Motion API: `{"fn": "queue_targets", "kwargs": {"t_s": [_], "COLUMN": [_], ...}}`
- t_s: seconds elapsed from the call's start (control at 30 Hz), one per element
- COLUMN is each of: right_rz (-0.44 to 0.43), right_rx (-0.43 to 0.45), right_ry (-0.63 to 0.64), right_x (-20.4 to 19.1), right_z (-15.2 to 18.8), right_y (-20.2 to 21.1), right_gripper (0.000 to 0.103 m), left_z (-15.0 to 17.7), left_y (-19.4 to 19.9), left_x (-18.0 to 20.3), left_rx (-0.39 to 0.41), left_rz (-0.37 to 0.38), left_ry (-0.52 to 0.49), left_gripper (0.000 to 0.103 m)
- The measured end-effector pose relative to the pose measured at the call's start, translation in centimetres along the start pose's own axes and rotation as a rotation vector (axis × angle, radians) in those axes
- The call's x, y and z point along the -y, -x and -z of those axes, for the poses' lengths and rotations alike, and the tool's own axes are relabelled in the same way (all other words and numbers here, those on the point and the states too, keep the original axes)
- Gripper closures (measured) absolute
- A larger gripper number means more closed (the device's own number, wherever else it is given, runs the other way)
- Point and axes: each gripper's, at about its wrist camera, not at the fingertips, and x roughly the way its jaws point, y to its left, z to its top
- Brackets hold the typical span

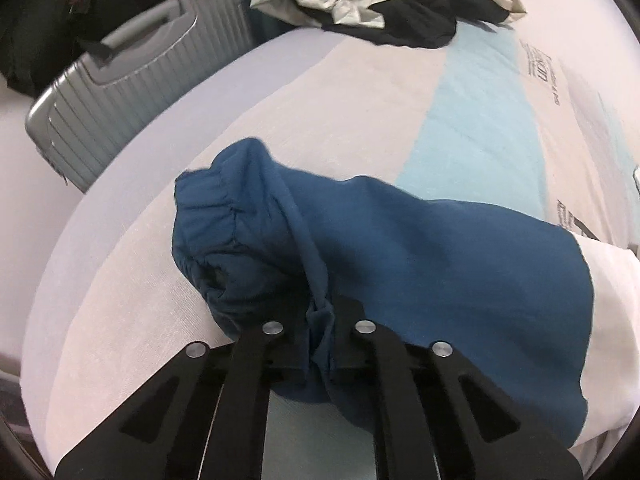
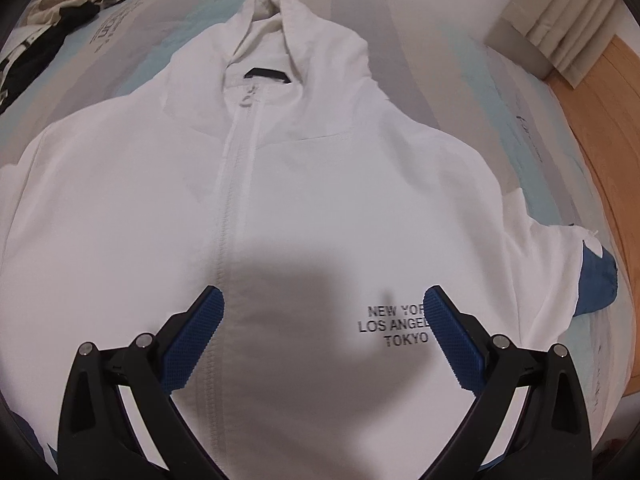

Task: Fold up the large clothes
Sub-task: 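Carry the held navy sleeve across the jacket body toward the other sleeve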

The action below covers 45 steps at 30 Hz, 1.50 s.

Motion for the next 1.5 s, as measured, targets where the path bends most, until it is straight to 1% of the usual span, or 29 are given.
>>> {"fn": "queue_targets", "kwargs": {"t_s": [0.07,0.2,0.3,0.37,0.43,0.47,0.5,0.53,0.6,0.73,0.83,0.93,1.0,1.03,1.07,1.13,1.23,1.33,1.43,1.5], "right_rz": [0.002,-0.001,0.000,0.011,0.024,0.014,-0.012,-0.019,-0.017,-0.055,-0.071,-0.114,-0.142,-0.152,-0.161,-0.176,-0.201,-0.195,-0.217,-0.205], "right_rx": [-0.003,-0.005,0.005,0.014,0.014,0.008,-0.003,-0.018,-0.029,-0.060,-0.086,-0.113,-0.129,-0.134,-0.137,-0.138,-0.136,-0.097,-0.048,-0.018], "right_ry": [-0.021,-0.061,-0.068,-0.059,-0.048,-0.052,-0.061,-0.059,-0.053,-0.063,-0.091,-0.114,-0.126,-0.130,-0.129,-0.124,-0.121,-0.088,-0.111,-0.134], "right_x": [1.0,3.4,5.0,6.3,7.5,8.2,9.1,9.8,10.9,13.0,14.4,15.5,15.9,16.0,16.2,16.2,16.4,16.4,18.0,19.8], "right_z": [0.1,0.1,0.1,0.0,-0.1,0.0,0.0,0.1,0.2,0.3,0.5,0.7,0.7,0.7,0.7,0.9,1.0,1.1,1.3,1.5], "right_y": [0.1,0.5,0.6,0.3,-0.2,-0.6,-1.0,-1.5,-2.3,-4.3,-6.0,-7.7,-8.7,-8.9,-9.3,-9.8,-10.4,-9.8,-8.3,-7.1], "right_gripper": [0.007,0.007,0.007,0.007,0.007,0.009,0.010,0.010,0.010,0.010,0.010,0.010,0.010,0.009,0.008,0.006,0.006,0.007,0.008,0.008], "left_z": [-0.2,-0.6,-0.3,0.4,1.6,2.6,3.3,4.5,5.8,9.0,11.7,13.8,15.9,16.9,17.2,18.5,20.3,21.8,22.8,23.4], "left_y": [1.1,3.8,6.2,8.0,9.0,9.7,10.1,10.7,11.5,13.6,14.9,15.6,16.2,16.4,16.3,16.3,16.9,17.7,18.4,18.5], "left_x": [0.6,4.2,8.4,12.3,16.1,18.5,20.7,23.6,27.5,35.8,41.6,46.4,49.7,51.1,52.0,53.8,56.2,58.7,61.4,63.0], "left_rx": [0.020,0.084,0.120,0.150,0.160,0.168,0.171,0.172,0.163,0.146,0.137,0.116,0.112,0.116,0.108,0.095,0.086,0.086,0.100,0.086], "left_rz": [0.005,-0.006,0.040,0.079,0.123,0.145,0.170,0.199,0.244,0.330,0.371,0.410,0.430,0.429,0.434,0.446,0.468,0.489,0.497,0.513], "left_ry": [0.005,-0.062,-0.105,-0.151,-0.194,-0.224,-0.253,-0.287,-0.318,-0.379,-0.438,-0.480,-0.527,-0.552,-0.564,-0.583,-0.606,-0.634,-0.668,-0.670], "left_gripper": [0.101,0.102,0.102,0.102,0.102,0.102,0.102,0.102,0.102,0.102,0.102,0.102,0.102,0.102,0.102,0.102,0.102,0.102,0.102,0.102]}}
